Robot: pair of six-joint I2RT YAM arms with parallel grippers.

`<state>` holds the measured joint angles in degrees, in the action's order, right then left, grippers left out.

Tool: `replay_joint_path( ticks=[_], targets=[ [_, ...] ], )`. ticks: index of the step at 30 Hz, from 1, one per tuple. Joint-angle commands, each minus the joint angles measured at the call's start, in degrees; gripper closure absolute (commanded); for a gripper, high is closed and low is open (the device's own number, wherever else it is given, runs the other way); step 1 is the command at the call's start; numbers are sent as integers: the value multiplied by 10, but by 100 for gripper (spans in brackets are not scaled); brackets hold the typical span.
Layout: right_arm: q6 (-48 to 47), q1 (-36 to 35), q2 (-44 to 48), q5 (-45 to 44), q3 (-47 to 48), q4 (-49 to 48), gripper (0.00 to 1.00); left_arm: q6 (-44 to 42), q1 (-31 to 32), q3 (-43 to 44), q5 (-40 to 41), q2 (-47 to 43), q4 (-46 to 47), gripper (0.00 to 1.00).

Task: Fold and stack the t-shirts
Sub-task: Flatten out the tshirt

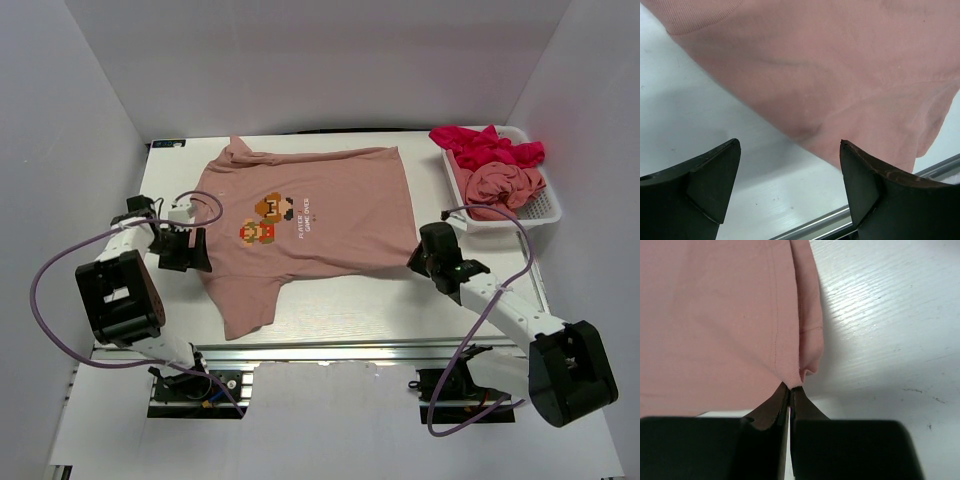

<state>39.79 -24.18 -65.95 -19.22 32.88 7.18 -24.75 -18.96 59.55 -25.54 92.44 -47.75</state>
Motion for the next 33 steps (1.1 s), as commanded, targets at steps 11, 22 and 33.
replay_joint_path(
  ticks=[11, 22, 33],
  targets=[
    [-16, -2, 7, -92, -5, 23, 100, -39, -2, 21, 15, -75, -63, 11],
    [-29, -14, 42, -63, 18, 39, 47, -163, -3, 27, -39, 1, -239, 8],
    [-100, -61, 75, -79, 8, -32, 31, 18, -6, 203, -28, 123, -49, 8]
  ],
)
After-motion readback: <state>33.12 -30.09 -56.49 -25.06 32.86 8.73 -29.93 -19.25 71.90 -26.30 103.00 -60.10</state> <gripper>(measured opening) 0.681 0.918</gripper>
